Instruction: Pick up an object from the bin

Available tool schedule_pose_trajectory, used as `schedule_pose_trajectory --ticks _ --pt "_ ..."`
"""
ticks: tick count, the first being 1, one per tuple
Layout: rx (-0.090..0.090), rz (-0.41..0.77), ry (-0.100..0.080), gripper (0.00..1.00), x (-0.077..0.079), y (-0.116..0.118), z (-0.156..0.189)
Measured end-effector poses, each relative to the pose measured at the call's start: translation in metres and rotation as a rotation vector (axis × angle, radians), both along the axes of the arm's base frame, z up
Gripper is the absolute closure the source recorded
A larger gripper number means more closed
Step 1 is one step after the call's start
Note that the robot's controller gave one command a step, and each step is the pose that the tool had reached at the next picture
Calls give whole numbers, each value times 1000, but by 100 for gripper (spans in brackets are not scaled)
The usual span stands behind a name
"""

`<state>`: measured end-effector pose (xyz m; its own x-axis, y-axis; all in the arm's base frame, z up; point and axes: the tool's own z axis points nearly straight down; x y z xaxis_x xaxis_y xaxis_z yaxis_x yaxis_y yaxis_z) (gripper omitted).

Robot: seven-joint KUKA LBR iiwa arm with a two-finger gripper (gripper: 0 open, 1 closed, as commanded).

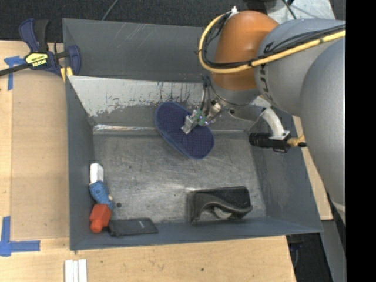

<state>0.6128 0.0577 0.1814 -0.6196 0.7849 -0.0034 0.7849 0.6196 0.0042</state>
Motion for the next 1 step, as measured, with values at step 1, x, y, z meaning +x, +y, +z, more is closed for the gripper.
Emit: schedule_pose_trajectory --ticks 1 --pt "-1 4 1 100 1 0 7"
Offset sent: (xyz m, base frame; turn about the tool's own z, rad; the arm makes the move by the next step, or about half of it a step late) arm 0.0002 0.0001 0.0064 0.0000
